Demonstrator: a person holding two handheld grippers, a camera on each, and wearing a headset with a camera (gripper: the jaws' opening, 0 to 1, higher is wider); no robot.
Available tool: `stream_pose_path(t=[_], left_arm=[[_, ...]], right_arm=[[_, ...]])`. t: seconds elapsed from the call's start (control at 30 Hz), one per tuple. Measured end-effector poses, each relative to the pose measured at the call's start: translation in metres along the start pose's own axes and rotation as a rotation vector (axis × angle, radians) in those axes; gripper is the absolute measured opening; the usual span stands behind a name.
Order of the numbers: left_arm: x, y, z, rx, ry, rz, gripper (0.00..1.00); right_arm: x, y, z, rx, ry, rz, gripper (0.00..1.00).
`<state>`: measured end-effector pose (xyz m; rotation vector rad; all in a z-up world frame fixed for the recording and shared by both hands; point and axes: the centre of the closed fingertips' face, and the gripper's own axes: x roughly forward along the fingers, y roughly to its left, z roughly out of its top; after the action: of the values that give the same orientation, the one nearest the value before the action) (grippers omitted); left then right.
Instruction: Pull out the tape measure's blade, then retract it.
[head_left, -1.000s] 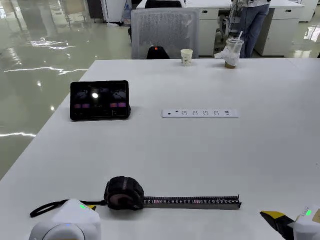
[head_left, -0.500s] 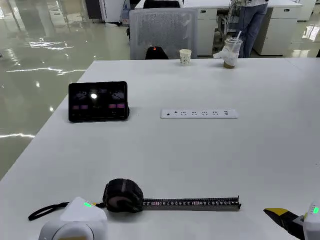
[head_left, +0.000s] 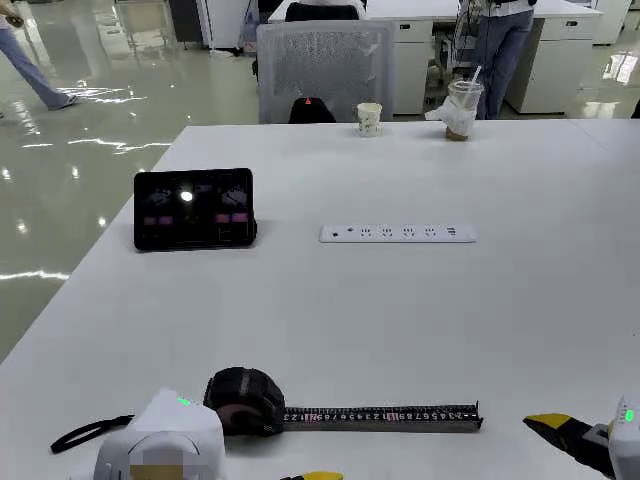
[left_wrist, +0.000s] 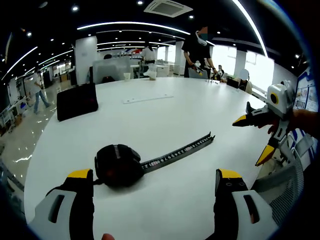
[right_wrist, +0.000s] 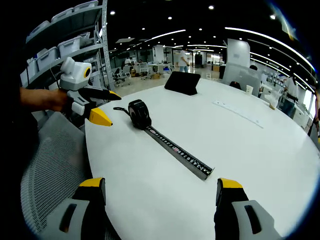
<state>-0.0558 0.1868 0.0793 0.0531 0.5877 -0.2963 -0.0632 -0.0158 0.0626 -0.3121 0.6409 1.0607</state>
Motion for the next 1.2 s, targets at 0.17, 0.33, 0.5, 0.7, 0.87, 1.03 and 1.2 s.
stream_pose_path(t=[0.17, 0.33, 0.5, 0.7, 0.87, 1.03, 1.2], left_arm=[[0.005, 0.002, -0.001, 0.001, 0.007, 0.003, 0.99], [0.01, 0.007, -0.001, -0.001, 0.01, 0.011, 0.99], [0.015, 0.014, 0.001, -0.004, 0.004, 0.03, 0.99], [0.02, 0.022, 0.004, -0.013, -0.001, 0.045, 0.99], [0.025, 0.026, 0.005, -0.02, 0.001, 0.052, 0.99], [0.029, 0.031, 0.005, -0.031, 0.003, 0.064, 0.97], [0.034, 0.036, 0.004, -0.051, 0.008, 0.078, 0.96]], right_arm=[[0.003, -0.008, -0.003, -0.024, 0.019, 0.008, 0.9], [0.005, -0.017, -0.003, -0.057, 0.031, 0.012, 0.86], [0.008, -0.026, -0.004, -0.088, 0.047, 0.02, 0.83], [0.013, -0.037, -0.003, -0.136, 0.059, 0.031, 0.78], [0.017, -0.044, -0.003, -0.165, 0.07, 0.038, 0.73], [0.024, -0.05, -0.002, -0.203, 0.084, 0.049, 0.67], [0.031, -0.058, -0.004, -0.233, 0.105, 0.061, 0.61]])
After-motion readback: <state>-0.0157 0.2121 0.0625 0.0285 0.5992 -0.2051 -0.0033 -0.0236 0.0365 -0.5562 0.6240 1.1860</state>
